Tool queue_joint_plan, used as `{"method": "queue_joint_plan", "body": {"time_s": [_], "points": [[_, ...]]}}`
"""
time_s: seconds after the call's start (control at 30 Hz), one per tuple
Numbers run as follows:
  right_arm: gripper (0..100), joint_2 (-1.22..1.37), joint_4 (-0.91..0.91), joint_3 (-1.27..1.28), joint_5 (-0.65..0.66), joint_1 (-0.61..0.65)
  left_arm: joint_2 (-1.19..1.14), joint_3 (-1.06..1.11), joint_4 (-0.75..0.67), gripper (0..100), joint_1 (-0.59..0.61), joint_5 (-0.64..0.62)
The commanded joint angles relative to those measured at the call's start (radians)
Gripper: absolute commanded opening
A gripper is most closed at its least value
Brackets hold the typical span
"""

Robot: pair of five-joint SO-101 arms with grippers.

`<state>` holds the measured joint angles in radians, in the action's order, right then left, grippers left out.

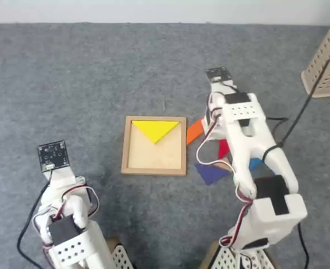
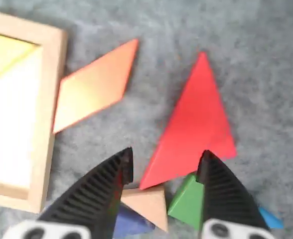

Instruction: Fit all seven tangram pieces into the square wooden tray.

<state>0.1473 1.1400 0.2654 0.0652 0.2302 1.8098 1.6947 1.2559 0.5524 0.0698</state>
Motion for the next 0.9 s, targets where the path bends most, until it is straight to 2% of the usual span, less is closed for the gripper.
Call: {"method": "queue_joint_plan", "body": {"time_s": [0.0, 0.1, 0.37, 0.5, 0.7, 0.87], "points": [[24.6, -0.070, -0.024, -0.014, -0.035, -0.044, 0.003, -0.008, 0.003, 1, -0.002, -0.009], [30.3, -0.062, -0.054, -0.014, -0.031, -0.087, 0.003, -0.008, 0.003, 1, -0.002, -0.009], [28.7, 0.157, -0.045, -0.127, -0.005, -0.093, 0.003, -0.008, 0.003, 1, -0.002, -0.009], [28.7, 0.269, 0.018, -0.210, 0.000, -0.073, 0.003, -0.008, 0.003, 1, -0.002, -0.009], [28.6, 0.328, 0.056, -0.256, 0.000, -0.035, 0.003, -0.008, 0.003, 1, -0.002, -0.009], [20.6, 0.328, 0.056, -0.256, -0.006, -0.035, 0.003, -0.008, 0.003, 1, -0.002, -0.009]]}}
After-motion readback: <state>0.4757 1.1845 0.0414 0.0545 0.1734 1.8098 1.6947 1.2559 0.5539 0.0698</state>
